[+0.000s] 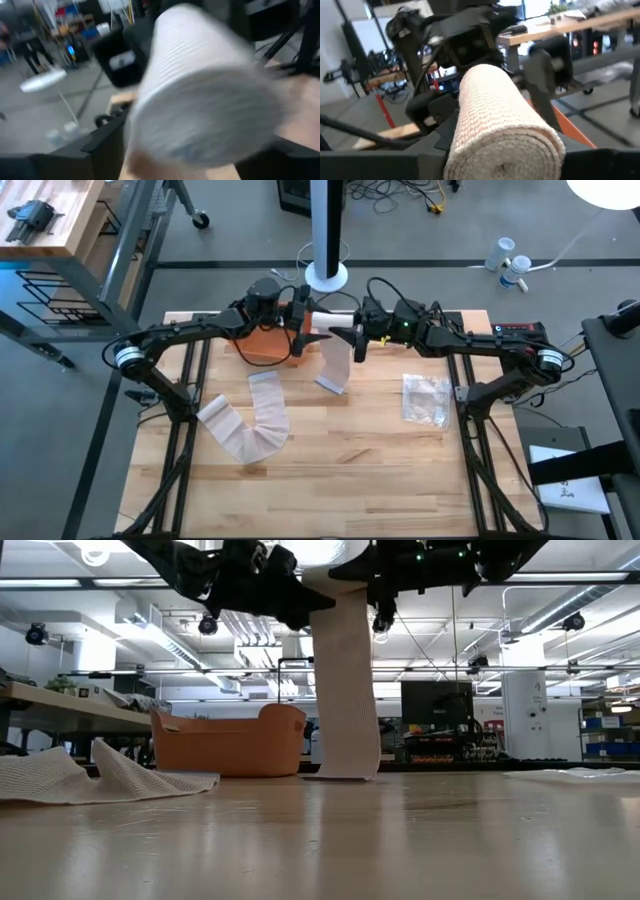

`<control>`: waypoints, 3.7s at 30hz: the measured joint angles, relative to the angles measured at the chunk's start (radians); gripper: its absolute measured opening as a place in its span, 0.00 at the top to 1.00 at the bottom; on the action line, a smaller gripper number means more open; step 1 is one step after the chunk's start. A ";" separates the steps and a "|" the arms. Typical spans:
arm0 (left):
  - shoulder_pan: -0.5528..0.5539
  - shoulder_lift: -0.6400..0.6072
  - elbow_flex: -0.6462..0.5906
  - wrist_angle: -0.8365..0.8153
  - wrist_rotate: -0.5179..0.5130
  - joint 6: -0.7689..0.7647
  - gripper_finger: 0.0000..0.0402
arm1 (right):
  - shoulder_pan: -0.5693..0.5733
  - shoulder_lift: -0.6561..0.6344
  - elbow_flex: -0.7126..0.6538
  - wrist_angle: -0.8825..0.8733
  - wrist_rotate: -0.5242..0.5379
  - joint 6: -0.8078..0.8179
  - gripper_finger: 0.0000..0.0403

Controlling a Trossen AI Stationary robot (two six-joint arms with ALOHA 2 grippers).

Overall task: Roll bandage
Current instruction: Roll the right white bandage

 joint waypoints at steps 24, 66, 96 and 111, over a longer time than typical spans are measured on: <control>-0.024 -0.262 -0.002 -0.395 0.368 0.183 0.18 | 0.232 -0.173 0.008 -0.132 -0.121 -0.132 0.69; -0.332 -0.234 -0.106 -0.285 0.057 -0.047 0.33 | 0.394 -0.100 -0.196 -0.037 0.197 -0.237 0.70; -0.355 -0.185 -0.106 -0.135 -0.344 -0.140 0.33 | 0.396 -0.082 -0.195 0.068 0.398 -0.122 0.70; -0.352 -0.157 -0.104 -0.118 -0.337 -0.174 0.69 | 0.404 -0.079 -0.195 0.066 0.394 -0.151 0.68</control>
